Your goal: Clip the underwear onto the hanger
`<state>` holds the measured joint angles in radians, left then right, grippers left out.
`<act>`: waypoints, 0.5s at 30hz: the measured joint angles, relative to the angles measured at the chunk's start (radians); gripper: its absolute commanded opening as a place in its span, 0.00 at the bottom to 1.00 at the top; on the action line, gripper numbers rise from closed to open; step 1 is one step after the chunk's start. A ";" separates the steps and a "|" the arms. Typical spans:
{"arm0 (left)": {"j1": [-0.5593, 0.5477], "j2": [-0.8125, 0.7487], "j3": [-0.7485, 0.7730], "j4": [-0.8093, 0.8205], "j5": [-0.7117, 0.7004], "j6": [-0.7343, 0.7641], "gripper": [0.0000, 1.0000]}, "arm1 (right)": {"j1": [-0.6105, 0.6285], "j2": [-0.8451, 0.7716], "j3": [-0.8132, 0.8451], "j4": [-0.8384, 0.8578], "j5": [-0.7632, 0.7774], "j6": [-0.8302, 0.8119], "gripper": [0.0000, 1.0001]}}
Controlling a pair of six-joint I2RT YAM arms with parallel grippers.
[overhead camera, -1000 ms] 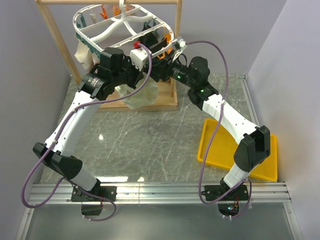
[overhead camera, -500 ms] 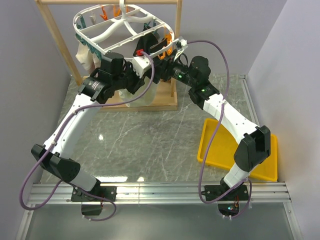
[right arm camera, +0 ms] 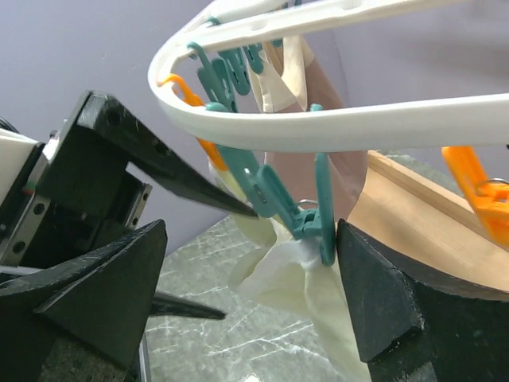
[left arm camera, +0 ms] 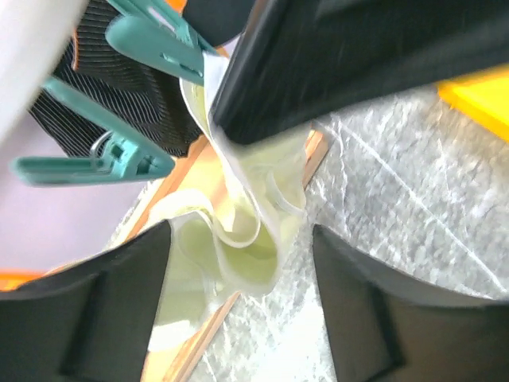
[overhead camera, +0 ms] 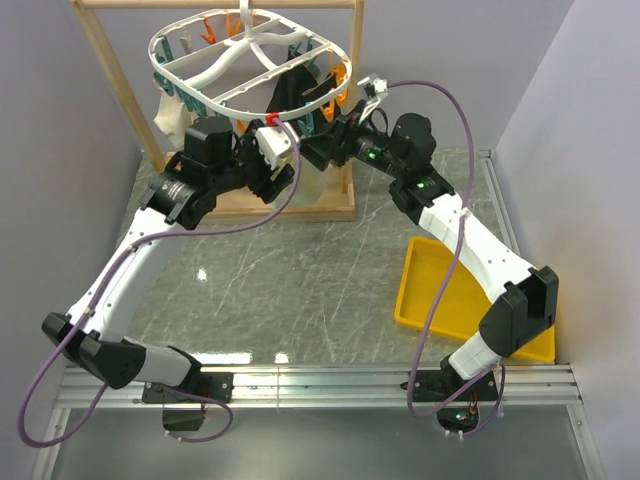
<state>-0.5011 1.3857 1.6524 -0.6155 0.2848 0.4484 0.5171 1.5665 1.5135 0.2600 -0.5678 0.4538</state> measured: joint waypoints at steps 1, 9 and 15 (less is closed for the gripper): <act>0.000 -0.015 -0.012 0.012 0.006 -0.002 0.86 | -0.004 -0.014 -0.004 -0.006 0.001 -0.002 0.94; -0.001 -0.154 -0.100 0.103 0.035 -0.079 0.99 | -0.047 -0.126 -0.051 -0.070 0.009 -0.037 0.96; -0.001 -0.251 -0.162 0.155 0.026 -0.179 0.99 | -0.076 -0.245 -0.121 -0.138 0.023 -0.087 0.97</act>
<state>-0.5018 1.1351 1.4902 -0.4603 0.3107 0.2699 0.4412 1.3220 1.3930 0.1219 -0.5453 0.3668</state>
